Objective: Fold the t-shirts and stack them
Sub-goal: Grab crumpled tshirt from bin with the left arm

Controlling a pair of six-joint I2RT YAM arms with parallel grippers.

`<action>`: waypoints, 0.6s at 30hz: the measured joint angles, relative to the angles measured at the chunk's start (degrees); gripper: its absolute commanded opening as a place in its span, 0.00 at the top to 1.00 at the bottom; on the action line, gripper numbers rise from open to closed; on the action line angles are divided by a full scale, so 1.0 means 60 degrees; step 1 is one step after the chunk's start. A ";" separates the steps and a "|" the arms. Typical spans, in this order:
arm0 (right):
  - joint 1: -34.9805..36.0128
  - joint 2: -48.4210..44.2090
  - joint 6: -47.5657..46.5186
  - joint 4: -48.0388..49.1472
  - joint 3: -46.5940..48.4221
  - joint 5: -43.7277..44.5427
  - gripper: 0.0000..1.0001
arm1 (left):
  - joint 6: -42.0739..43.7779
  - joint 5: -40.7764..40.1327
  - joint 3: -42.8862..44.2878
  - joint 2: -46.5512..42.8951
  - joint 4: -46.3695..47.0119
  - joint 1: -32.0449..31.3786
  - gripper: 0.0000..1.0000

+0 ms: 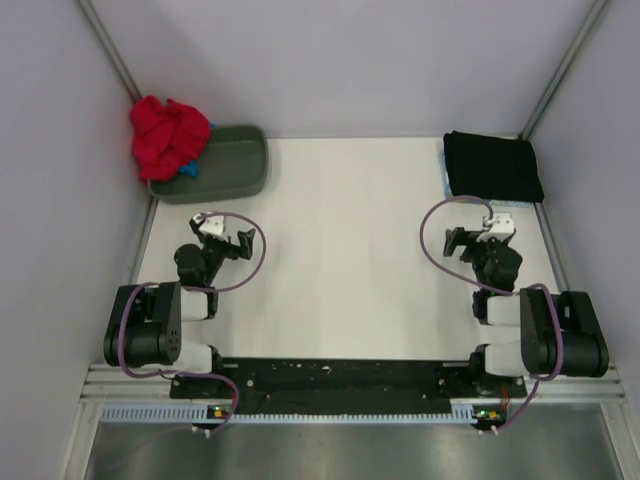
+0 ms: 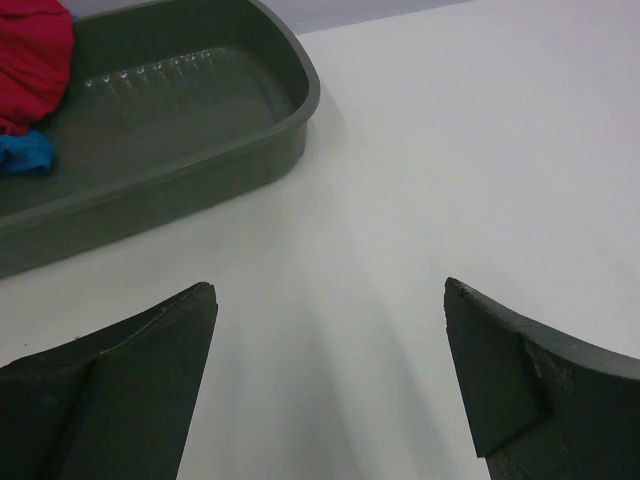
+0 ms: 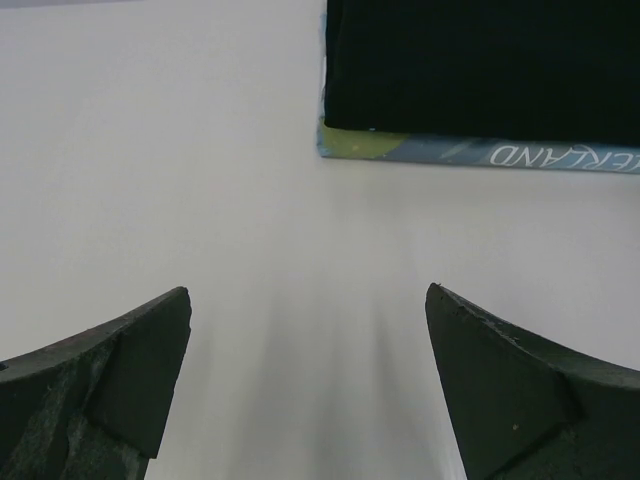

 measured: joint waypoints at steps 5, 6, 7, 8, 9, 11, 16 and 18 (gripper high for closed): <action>0.0015 -0.0069 -0.0022 -0.0098 0.0029 -0.0036 0.01 | 0.0000 0.0000 0.0000 0.0000 0.0000 0.0000 0.01; 0.0015 -0.0189 -0.0025 -0.0244 0.0033 -0.0044 0.01 | 0.0000 0.0000 0.0000 0.0000 0.0000 0.0000 0.01; 0.0015 -0.0441 -0.0025 -0.0601 0.0055 -0.0036 0.01 | 0.0000 0.0000 0.0000 0.0000 -0.0004 0.0000 0.02; 0.0015 -0.0805 -0.0022 -0.1064 0.0117 -0.0025 0.01 | 0.0007 -0.0025 0.0004 0.0000 -0.0018 -0.0022 0.03; 0.0015 -0.1228 -0.0018 -0.1574 0.0251 0.0011 0.01 | 0.0022 -0.0098 0.0004 0.0000 -0.0051 -0.0066 0.03; 0.0015 -0.2044 0.0044 -0.2437 0.0674 0.0025 0.01 | 0.0044 -0.0164 0.0000 0.0000 -0.0157 -0.0164 0.03; 0.0193 -0.3279 0.0339 -0.4350 0.2320 -0.0616 0.01 | -0.0007 -0.0659 0.0991 -0.0488 -0.2575 -0.0277 0.07; 0.0612 -0.3526 0.0404 -0.5213 0.3162 -0.0707 0.01 | 0.0047 -0.0699 0.2084 -0.0780 -0.4156 -0.0273 0.08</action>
